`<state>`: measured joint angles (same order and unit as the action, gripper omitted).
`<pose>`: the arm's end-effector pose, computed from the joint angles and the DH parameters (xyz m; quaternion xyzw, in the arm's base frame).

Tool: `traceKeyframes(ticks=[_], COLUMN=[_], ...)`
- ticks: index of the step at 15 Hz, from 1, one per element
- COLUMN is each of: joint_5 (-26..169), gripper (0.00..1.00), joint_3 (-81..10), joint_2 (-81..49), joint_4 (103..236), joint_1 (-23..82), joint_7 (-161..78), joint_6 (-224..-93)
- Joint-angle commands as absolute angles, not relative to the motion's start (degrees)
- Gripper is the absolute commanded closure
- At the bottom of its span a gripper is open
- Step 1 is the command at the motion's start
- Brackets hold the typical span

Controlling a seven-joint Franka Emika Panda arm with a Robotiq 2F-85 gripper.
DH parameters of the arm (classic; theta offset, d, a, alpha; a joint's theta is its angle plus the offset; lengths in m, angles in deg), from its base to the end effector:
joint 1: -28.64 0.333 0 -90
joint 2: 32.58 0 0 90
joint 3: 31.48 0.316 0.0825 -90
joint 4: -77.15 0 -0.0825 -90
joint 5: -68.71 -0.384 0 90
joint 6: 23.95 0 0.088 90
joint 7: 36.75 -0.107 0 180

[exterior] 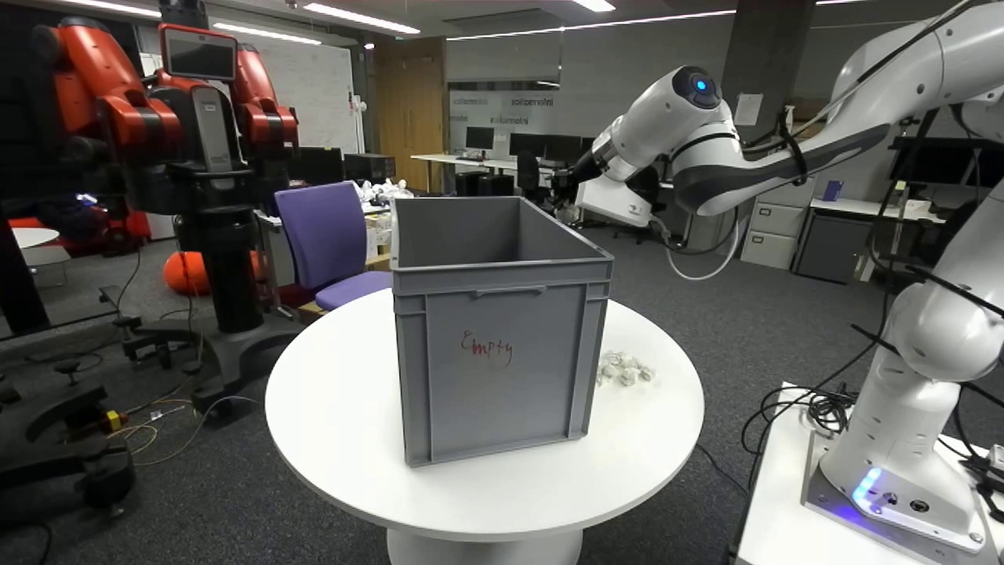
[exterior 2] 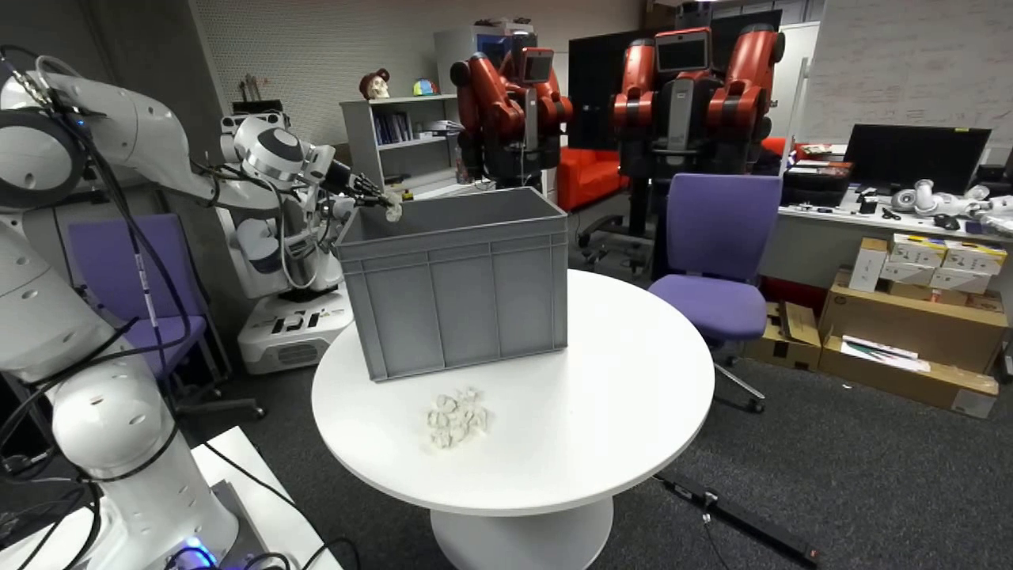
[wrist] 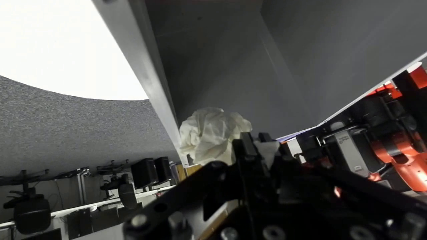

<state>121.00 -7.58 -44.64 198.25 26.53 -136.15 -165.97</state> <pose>0.4953 0.2169 0.5583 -0.8277 0.3243 -0.4579 0.0110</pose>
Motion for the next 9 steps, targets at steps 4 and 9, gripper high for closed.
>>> traceKeyframes(ticks=[4,9], joint_5=[124.8,123.6], gripper=[0.50,0.14], joint_3=[-11.1,-14.7], joint_2=[-36.9,-36.0], joint_4=[188.9,188.0], joint_1=[33.1,35.1], joint_7=[-136.8,-135.7], joint_6=[-161.1,-162.1])
